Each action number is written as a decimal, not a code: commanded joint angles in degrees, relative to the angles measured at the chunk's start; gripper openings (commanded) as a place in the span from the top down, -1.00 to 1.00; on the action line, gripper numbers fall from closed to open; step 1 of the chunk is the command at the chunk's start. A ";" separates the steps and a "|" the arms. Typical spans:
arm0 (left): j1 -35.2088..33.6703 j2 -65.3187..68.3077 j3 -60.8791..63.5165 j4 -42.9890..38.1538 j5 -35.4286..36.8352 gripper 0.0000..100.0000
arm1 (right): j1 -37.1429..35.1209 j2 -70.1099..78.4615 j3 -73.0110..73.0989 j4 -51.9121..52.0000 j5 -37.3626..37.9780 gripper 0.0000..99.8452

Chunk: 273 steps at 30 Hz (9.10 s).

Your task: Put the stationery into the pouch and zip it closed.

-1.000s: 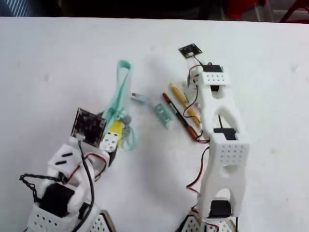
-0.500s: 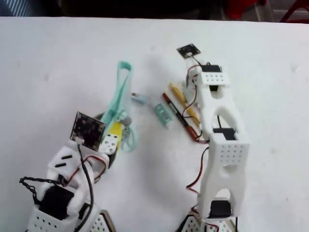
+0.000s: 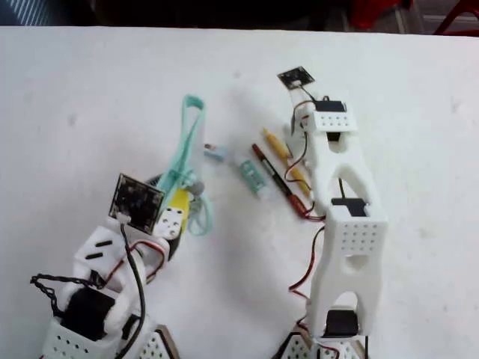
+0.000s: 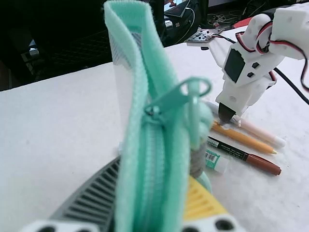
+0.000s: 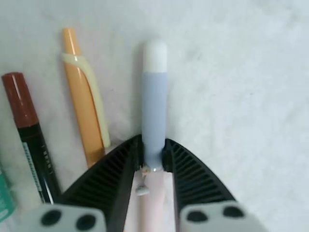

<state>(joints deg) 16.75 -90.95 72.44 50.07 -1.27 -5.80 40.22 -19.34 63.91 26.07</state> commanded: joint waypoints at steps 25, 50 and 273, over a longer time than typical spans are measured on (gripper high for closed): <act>0.84 -0.40 0.00 0.62 -0.44 0.95 | -0.75 0.31 -0.62 -0.57 0.62 0.97; -2.77 -0.48 0.09 1.85 -0.09 0.62 | 2.42 -0.66 -0.88 -1.36 -5.36 0.97; -7.43 -14.11 5.27 3.60 -0.09 0.62 | -1.10 -48.13 52.22 -36.79 -21.98 0.69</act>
<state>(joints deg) 9.54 -103.16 78.42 52.88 -1.27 -7.03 -7.52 35.52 28.31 4.09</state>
